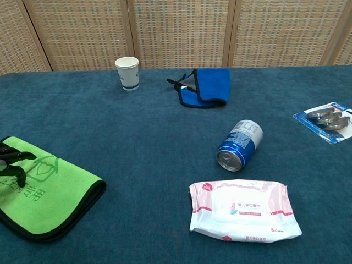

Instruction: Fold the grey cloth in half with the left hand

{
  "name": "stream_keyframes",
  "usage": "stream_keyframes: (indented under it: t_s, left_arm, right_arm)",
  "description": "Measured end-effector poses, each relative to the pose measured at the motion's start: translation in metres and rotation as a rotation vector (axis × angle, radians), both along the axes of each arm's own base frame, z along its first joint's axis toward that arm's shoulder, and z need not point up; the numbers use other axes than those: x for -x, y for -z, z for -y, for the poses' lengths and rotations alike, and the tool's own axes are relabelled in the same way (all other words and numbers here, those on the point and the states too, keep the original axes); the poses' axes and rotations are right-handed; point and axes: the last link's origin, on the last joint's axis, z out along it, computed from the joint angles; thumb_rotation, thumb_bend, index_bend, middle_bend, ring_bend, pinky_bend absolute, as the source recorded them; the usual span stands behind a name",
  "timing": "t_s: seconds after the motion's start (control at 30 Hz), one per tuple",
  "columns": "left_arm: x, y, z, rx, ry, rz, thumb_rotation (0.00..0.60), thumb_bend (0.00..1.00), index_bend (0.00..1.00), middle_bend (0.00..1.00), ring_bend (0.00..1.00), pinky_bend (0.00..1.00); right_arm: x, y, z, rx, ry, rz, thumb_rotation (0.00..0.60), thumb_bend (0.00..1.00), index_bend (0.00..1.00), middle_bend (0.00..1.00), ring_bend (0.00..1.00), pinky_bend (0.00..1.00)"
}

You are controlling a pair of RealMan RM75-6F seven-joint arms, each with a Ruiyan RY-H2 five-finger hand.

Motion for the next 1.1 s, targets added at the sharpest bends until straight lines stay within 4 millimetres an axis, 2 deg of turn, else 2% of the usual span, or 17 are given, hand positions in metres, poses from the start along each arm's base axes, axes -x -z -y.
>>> stream_keyframes:
  t_s: [0.43, 0.57, 0.87, 0.97, 1.1]
  left_arm:
    - [0.004, -0.025, -0.009, -0.088, -0.038, 0.081, 0.600, 0.36, 0.00, 0.00, 0.00, 0.00]
    - [0.007, -0.037, -0.016, -0.140, -0.069, 0.128, 0.600, 0.28, 0.00, 0.00, 0.00, 0.00]
    - [0.021, -0.074, -0.032, -0.401, -0.093, 0.360, 0.600, 0.26, 0.00, 0.00, 0.00, 0.00]
    - [0.033, -0.094, -0.027, -0.538, -0.081, 0.454, 0.600, 0.26, 0.00, 0.00, 0.00, 0.00]
    - [0.050, -0.116, -0.004, -0.679, -0.085, 0.516, 0.600, 0.26, 0.00, 0.00, 0.00, 0.00]
  right_arm:
    - [-0.001, 0.000, -0.001, 0.000, -0.004, 0.002, 0.600, 0.00, 0.00, 0.00, 0.00, 0.00]
    - [-0.001, 0.000, -0.001, -0.002, -0.005, 0.002, 0.600, 0.00, 0.00, 0.00, 0.00, 0.00]
    - [-0.005, 0.002, -0.002, -0.013, -0.022, 0.004, 0.600, 0.00, 0.00, 0.00, 0.00, 0.00]
    - [-0.006, 0.003, -0.003, -0.017, -0.029, 0.006, 0.600, 0.00, 0.00, 0.00, 0.00, 0.00]
    - [-0.007, 0.005, -0.002, -0.019, -0.042, 0.004, 0.600, 0.00, 0.00, 0.00, 0.00, 0.00]
